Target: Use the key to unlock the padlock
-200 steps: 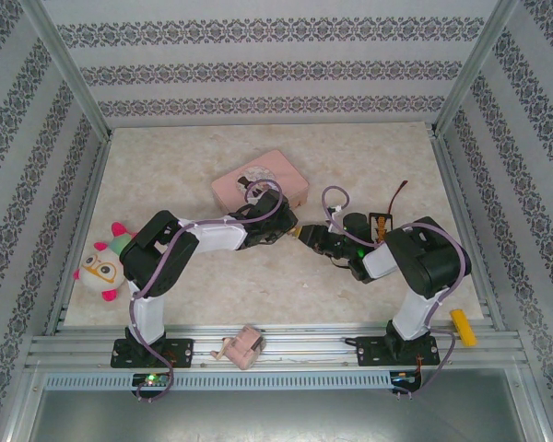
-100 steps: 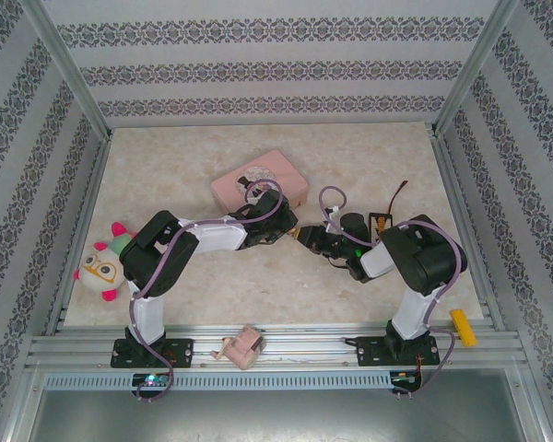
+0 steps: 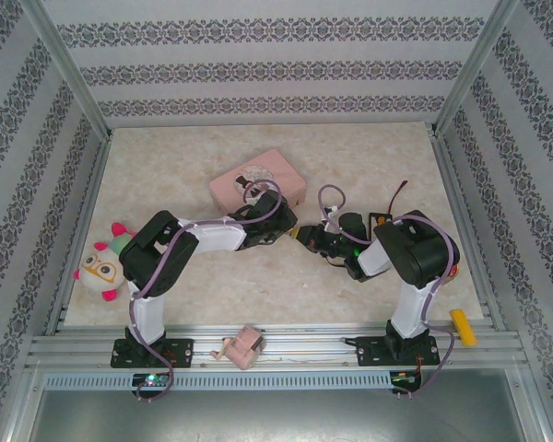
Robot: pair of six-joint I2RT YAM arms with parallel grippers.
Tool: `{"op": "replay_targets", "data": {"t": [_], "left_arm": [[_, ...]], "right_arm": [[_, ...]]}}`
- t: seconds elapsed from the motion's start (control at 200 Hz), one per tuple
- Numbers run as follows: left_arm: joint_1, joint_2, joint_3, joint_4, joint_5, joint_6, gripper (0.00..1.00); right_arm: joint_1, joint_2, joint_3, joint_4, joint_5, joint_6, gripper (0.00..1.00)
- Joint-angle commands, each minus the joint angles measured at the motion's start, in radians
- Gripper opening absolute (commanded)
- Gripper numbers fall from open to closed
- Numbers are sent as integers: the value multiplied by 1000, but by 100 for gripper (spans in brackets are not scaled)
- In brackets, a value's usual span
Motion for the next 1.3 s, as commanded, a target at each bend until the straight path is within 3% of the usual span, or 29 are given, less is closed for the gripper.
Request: {"op": "replay_targets", "data": {"t": [0.0, 0.105, 0.215, 0.535, 0.7, 0.974, 1.294], "left_arm": [[-12, -29, -43, 35, 44, -21, 44], [-13, -47, -74, 98, 32, -6, 56], [-13, -75, -114, 136, -4, -7, 57], [-9, -183, -229, 200, -168, 0, 48], [-7, -177, -230, 245, -159, 21, 47], [12, -137, -222, 249, -162, 5, 34], [24, -91, -191, 257, -149, 17, 32]], "right_arm": [[12, 9, 29, 100, 21, 20, 0], [12, 11, 23, 107, 26, 33, 0], [12, 14, 22, 128, 29, 53, 0], [12, 12, 25, 141, 31, 84, 0], [11, 23, 32, 157, 28, 102, 0], [12, 41, 37, 199, 24, 136, 0], [12, 67, 46, 232, 22, 158, 0]]}}
